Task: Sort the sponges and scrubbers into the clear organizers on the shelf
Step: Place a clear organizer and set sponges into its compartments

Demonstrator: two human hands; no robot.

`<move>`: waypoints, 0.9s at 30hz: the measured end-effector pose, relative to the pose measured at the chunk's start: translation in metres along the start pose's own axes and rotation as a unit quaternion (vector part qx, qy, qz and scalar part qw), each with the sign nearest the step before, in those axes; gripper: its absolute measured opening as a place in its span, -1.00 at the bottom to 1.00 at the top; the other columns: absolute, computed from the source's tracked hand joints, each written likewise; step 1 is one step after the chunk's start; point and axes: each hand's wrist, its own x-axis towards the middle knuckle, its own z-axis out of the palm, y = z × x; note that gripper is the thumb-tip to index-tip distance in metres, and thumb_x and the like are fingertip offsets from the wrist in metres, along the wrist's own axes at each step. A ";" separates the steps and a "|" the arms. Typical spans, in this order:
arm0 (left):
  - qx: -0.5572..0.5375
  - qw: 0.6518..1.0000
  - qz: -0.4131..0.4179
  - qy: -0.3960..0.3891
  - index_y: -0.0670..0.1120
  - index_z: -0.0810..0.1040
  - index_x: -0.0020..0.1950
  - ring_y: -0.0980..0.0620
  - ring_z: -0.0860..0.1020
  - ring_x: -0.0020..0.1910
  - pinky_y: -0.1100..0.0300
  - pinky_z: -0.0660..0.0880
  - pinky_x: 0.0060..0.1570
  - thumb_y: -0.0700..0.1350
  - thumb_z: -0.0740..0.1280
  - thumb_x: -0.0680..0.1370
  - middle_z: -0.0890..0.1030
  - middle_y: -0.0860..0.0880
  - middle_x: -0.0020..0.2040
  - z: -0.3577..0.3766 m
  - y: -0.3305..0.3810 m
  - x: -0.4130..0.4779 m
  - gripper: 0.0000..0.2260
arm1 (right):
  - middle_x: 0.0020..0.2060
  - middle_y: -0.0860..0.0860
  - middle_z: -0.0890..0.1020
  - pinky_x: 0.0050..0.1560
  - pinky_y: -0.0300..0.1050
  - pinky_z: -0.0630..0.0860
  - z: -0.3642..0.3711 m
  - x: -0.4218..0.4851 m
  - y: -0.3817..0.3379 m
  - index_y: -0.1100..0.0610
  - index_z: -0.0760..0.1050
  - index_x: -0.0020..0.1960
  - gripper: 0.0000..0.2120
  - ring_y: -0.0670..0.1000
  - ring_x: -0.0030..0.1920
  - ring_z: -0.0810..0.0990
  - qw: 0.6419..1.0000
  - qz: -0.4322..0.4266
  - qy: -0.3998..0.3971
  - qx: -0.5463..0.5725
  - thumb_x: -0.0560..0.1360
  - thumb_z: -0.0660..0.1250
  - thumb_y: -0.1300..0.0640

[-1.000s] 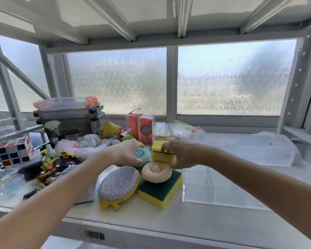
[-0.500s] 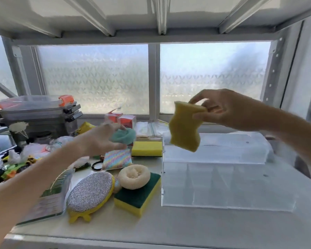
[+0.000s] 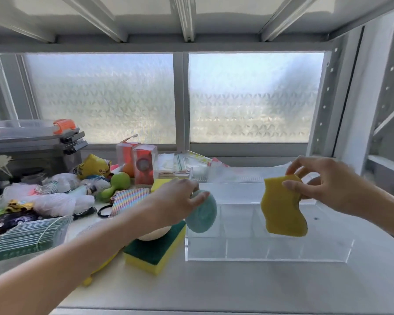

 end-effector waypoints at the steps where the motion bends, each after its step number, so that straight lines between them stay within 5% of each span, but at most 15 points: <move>1: 0.001 1.000 -0.013 0.017 -0.20 0.51 -0.02 -0.13 0.55 -0.08 0.02 0.43 -0.10 0.09 0.14 0.60 0.61 -0.16 -0.09 0.003 0.000 0.002 -0.64 | -0.12 -0.06 0.66 -0.11 0.09 0.65 0.004 0.000 -0.002 -0.05 0.52 -0.08 -0.83 -0.01 -0.27 0.71 1.000 -0.006 0.020 -0.018 0.40 0.44 -0.07; 6: 0.059 0.998 -0.030 0.022 -0.12 0.47 -0.12 -0.11 0.50 -0.14 0.09 0.37 -0.17 0.11 0.17 0.57 0.57 -0.13 -0.11 0.022 0.003 -0.002 -0.69 | -0.19 -0.08 0.64 -0.18 0.04 0.62 0.019 0.000 -0.004 -0.04 0.43 -0.17 -0.73 -0.05 -0.31 0.67 0.996 0.004 0.002 -0.085 0.33 0.47 -0.14; 12: 0.061 0.996 -0.010 0.061 -0.12 0.48 0.06 -0.07 0.54 -0.01 0.10 0.47 -0.02 0.14 0.30 0.50 0.54 -0.09 0.05 0.015 -0.009 -0.003 -0.65 | -0.27 -0.07 0.62 -0.12 0.04 0.61 0.017 -0.003 -0.001 -0.04 0.38 -0.22 -0.69 -0.04 -0.27 0.63 0.982 0.050 -0.060 -0.171 0.36 0.41 -0.22; 17: 0.008 0.992 -0.084 -0.098 -0.05 0.53 0.12 0.07 0.56 0.00 0.18 0.52 0.06 0.35 0.29 0.32 0.60 0.02 0.02 -0.048 -0.064 -0.022 -0.42 | -0.14 -0.15 0.59 -0.02 -0.01 0.58 0.007 0.002 -0.051 -0.09 0.45 -0.08 -0.73 -0.08 -0.10 0.59 0.980 -0.056 0.003 -0.190 0.37 0.37 -0.24; 22: 0.092 0.953 -0.162 -0.239 0.12 0.35 0.39 0.15 0.38 0.31 0.23 0.32 0.30 0.38 0.38 0.23 0.40 0.15 0.37 -0.085 -0.101 -0.078 -0.22 | 0.02 -0.11 0.60 0.13 -0.11 0.49 0.070 0.021 -0.130 0.03 0.50 0.08 -0.65 -0.09 0.03 0.53 0.951 -0.249 -0.177 -0.054 0.39 0.45 -0.12; 27: 0.107 0.936 -0.182 -0.280 0.12 0.08 0.53 0.12 0.22 0.48 0.20 0.17 0.44 0.38 0.43 0.20 0.19 0.15 0.53 -0.065 -0.111 -0.107 0.01 | 0.18 0.02 0.53 -0.02 -0.02 0.41 0.148 0.043 -0.163 0.01 0.37 0.23 -0.45 0.06 0.08 0.44 0.912 -0.245 -0.308 -0.117 0.35 0.47 -0.16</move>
